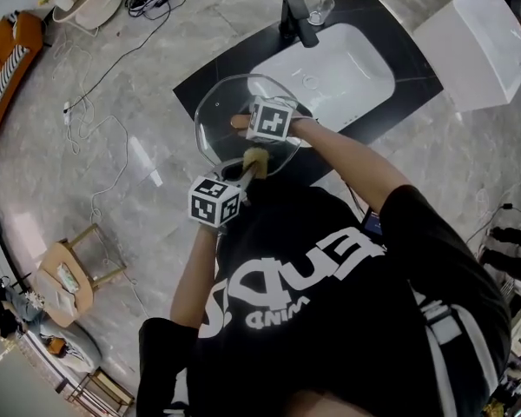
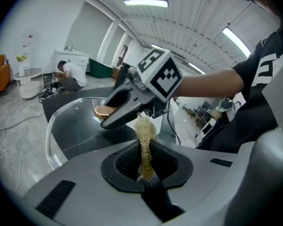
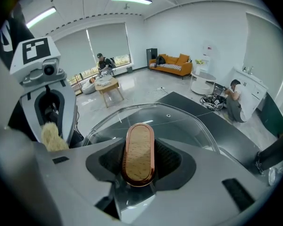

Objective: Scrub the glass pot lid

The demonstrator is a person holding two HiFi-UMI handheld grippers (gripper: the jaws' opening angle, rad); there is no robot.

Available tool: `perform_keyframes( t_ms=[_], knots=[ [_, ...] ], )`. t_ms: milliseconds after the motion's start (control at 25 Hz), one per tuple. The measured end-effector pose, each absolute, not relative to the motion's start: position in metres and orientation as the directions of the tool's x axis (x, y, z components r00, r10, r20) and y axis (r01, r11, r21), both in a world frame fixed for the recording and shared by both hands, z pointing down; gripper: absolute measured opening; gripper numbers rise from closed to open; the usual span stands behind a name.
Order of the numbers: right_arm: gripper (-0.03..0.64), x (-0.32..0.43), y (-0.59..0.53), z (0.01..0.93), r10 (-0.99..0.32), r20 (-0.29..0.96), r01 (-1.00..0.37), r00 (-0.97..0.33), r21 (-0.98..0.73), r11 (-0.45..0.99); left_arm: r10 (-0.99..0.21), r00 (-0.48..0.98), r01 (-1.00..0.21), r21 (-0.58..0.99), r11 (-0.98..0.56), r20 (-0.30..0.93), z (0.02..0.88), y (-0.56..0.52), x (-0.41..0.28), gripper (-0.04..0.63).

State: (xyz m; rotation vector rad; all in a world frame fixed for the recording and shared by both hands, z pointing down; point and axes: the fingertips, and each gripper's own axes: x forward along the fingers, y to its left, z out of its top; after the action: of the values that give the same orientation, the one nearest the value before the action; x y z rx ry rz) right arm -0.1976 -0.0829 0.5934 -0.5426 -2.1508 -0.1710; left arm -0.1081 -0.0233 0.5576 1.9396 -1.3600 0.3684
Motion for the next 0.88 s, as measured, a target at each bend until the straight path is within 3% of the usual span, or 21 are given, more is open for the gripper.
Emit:
perform_keyframes(
  t_ms=[280,880],
  knots=[
    [0.173,-0.199,-0.083,0.595,0.323,0.801,0.445,-0.503,-0.08,0.892,-0.624,0.472,-0.857,0.489,-0.159,0.623,0.586,-0.052,-0.083,0.048],
    [0.173,-0.203,-0.083,0.59,0.319,0.797,0.469,-0.513,-0.051,0.882,-0.661,0.36,-0.865,0.501,0.028,0.658,0.601,-0.09,-0.095,0.048]
  ],
)
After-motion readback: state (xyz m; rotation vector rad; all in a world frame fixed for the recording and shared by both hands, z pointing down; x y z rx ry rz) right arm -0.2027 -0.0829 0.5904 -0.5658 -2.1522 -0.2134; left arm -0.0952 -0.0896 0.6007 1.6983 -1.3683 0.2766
